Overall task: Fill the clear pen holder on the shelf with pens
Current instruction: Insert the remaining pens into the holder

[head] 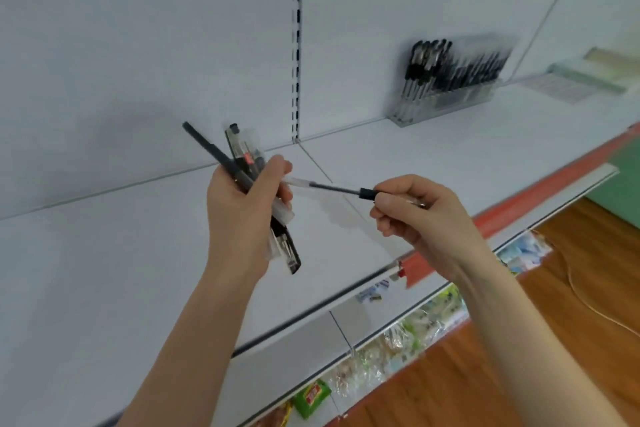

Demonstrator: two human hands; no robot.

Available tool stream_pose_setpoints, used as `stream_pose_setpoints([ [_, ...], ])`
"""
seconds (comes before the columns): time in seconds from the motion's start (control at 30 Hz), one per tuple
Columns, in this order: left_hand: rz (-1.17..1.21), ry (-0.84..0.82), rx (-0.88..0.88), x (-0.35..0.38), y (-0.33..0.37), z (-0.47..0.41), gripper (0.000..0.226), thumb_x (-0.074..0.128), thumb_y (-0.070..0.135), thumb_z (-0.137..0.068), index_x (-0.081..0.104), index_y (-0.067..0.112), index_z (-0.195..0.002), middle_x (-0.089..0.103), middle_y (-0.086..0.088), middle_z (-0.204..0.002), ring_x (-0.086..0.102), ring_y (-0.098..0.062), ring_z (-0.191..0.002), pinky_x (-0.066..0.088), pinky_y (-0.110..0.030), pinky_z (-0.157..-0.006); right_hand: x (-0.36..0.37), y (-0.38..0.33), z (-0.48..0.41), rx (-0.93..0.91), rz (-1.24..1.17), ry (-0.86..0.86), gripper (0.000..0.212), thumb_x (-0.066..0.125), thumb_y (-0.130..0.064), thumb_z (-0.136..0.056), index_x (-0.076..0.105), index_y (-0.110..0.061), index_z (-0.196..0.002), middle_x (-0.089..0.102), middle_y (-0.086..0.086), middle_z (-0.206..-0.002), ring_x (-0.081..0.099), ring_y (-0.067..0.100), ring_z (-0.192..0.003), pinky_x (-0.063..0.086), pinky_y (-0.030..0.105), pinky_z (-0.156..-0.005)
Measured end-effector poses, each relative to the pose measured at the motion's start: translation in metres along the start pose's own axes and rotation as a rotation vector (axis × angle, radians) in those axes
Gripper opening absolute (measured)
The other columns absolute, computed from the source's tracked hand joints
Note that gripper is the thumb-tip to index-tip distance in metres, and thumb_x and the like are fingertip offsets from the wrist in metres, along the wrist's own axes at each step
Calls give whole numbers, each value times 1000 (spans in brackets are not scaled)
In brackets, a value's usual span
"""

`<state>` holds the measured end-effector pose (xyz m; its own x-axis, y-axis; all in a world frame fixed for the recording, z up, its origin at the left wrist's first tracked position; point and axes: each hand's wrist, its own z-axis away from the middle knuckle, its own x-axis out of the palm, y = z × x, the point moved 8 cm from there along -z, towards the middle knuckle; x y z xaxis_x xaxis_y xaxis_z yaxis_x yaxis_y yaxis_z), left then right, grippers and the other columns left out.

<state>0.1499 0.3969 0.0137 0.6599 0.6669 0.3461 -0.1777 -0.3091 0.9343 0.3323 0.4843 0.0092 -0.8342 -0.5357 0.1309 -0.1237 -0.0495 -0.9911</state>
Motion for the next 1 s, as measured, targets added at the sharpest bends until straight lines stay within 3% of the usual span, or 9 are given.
stream_pose_setpoints([
  [0.13,-32,-64,8,65,-30,16,8,57,2,-88,50,7,-87,66,-4,-69,50,-12,-47,42,-24,-46,-74,-8,1,2,-94,33,16,70,-18,-57,70,-14,-73,67,5,-59,59,12,-48,50,18,-50],
  [0.27,-68,-96,-31,136,-67,37,9,57,5,-88,52,11,-83,65,0,-61,50,-13,-48,41,-28,-47,-157,-18,-5,-18,-165,103,24,60,-24,-70,64,-11,-91,68,3,-67,62,10,-57,52,18,-54],
  [0.4,-60,-110,-110,192,-94,49,4,55,9,-90,53,8,-87,64,0,-63,51,-12,-49,41,-25,-47,-221,-27,-21,-60,-121,194,13,55,-20,-85,64,-11,-89,66,1,-79,66,11,-70,55,19,-62],
  [0.47,-33,-80,-165,207,-102,50,5,53,13,-92,53,12,-87,63,-2,-71,52,-12,-52,43,-25,-49,-247,-38,-35,-111,-128,244,11,53,-14,-89,63,-9,-87,68,-3,-76,68,13,-73,55,18,-67],
  [0.57,5,-41,-214,219,-107,43,7,52,11,-92,52,11,-85,57,-1,-64,52,-12,-54,44,-25,-51,-279,-61,-63,-222,-49,327,9,57,-11,-88,58,-10,-97,70,-4,-66,69,14,-69,54,19,-69],
  [0.7,18,-15,-192,234,-109,25,7,53,5,-90,54,8,-83,56,-4,-65,55,-12,-55,51,-24,-52,-290,-85,-106,-361,116,389,27,61,-10,-86,48,-14,-109,67,4,-65,67,14,-62,55,22,-66],
  [0.8,77,-12,-188,246,-113,11,7,52,3,-90,54,6,-84,58,-7,-73,61,-11,-53,56,-25,-54,-278,-97,-142,-429,269,368,25,60,-11,-86,47,-14,-108,63,11,-73,67,16,-64,57,25,-67],
  [1.0,162,30,-209,264,-114,-17,5,52,4,-91,54,7,-87,61,-9,-81,67,-11,-58,59,-29,-56,-250,-116,-214,-540,446,329,23,56,-13,-88,48,-17,-110,61,3,-76,66,19,-68,57,36,-74],
])
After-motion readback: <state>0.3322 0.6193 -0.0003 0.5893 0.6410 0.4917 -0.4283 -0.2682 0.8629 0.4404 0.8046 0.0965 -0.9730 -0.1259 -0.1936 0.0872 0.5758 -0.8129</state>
